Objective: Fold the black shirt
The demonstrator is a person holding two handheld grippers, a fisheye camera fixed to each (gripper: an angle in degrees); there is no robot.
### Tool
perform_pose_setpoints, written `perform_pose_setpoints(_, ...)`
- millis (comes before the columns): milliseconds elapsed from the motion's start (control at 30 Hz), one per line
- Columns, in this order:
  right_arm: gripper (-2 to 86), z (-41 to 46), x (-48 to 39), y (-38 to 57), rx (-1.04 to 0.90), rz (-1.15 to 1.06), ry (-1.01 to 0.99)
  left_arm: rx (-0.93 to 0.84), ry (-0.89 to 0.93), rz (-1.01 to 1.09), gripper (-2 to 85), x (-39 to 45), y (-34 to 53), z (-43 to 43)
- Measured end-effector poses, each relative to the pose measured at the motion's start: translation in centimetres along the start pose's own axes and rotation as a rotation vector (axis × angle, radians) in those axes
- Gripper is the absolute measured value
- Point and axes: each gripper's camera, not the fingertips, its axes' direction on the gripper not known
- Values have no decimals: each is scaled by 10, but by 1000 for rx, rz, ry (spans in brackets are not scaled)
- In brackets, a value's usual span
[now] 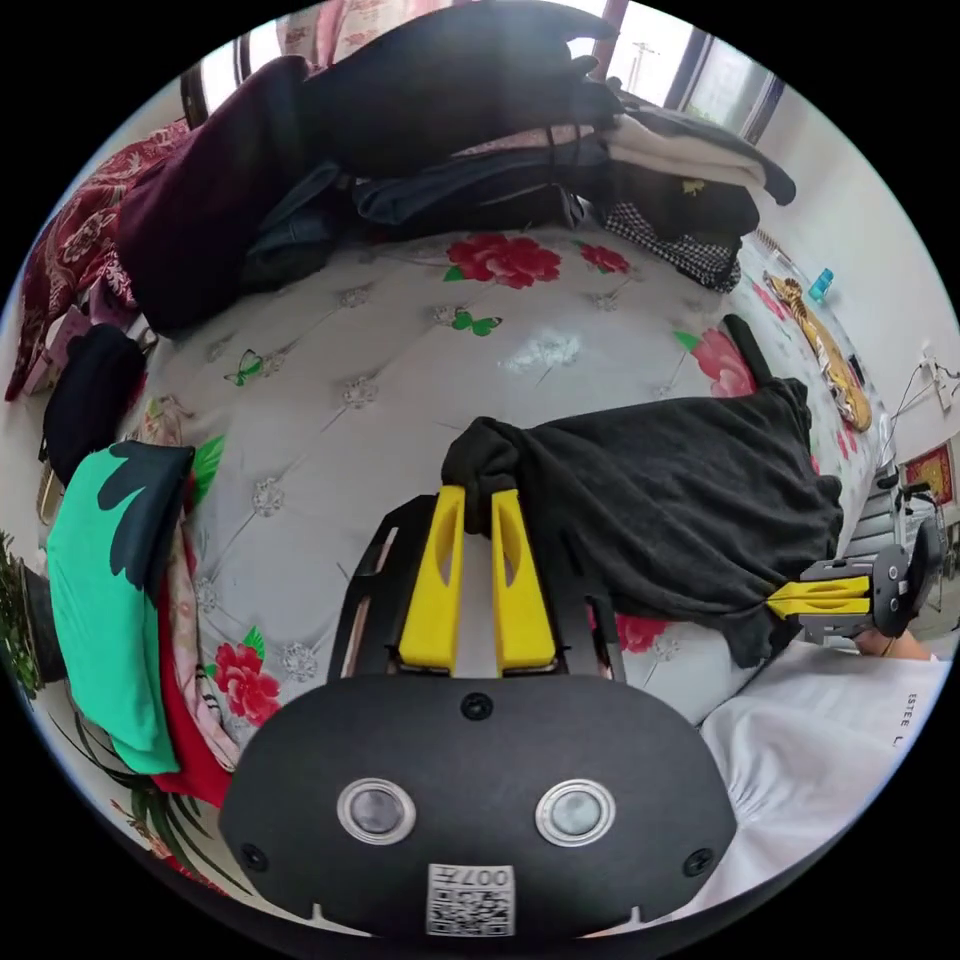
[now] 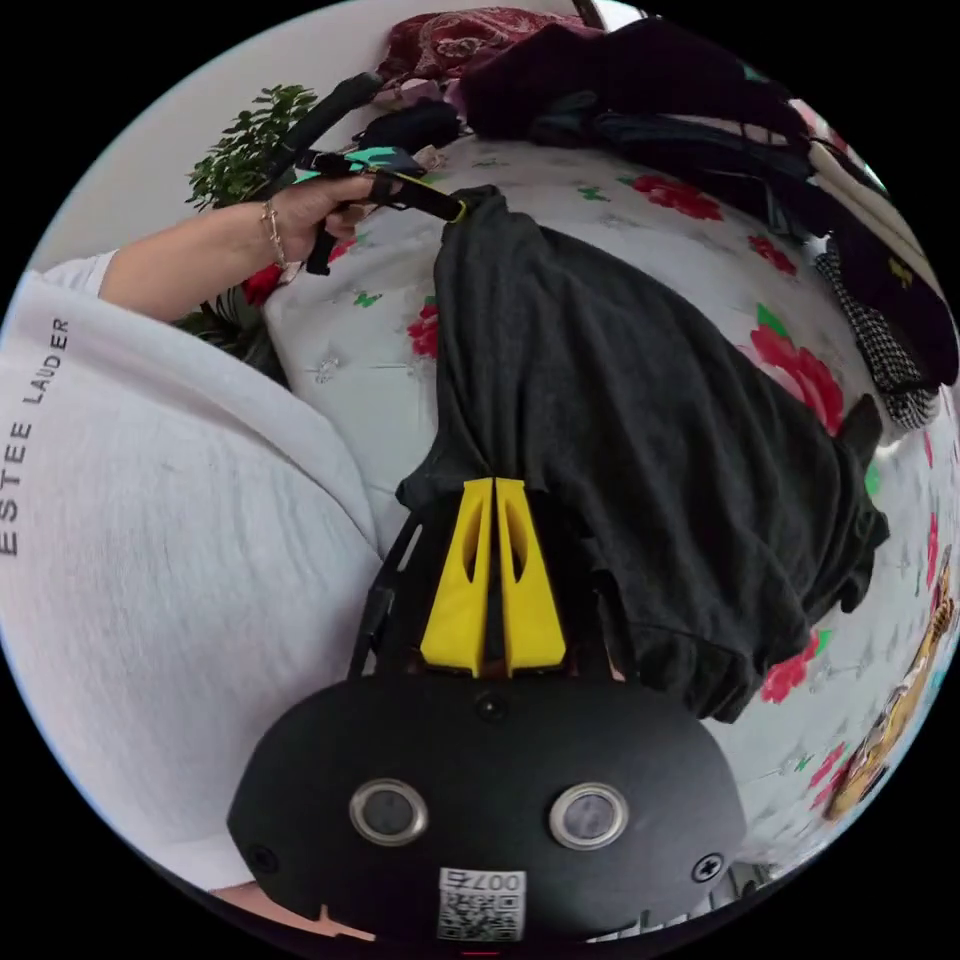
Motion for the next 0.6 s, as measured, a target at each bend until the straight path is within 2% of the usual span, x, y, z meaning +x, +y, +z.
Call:
perform_pose_setpoints(167,4,-97,23,69,395,378,200,200,126,-31,40,-2,36,-59)
perform_pose_setpoints(267,18,-124,23,99,504,491,239,256,145,21,40,3,64,-85)
perform_pose_setpoints(433,51,-88,-1,97,433,442,92,246,117,54,39,12,95,-90)
perform_pose_setpoints(600,59,0,-34,58,224,352,25,245,132,15,38,16,107,-83)
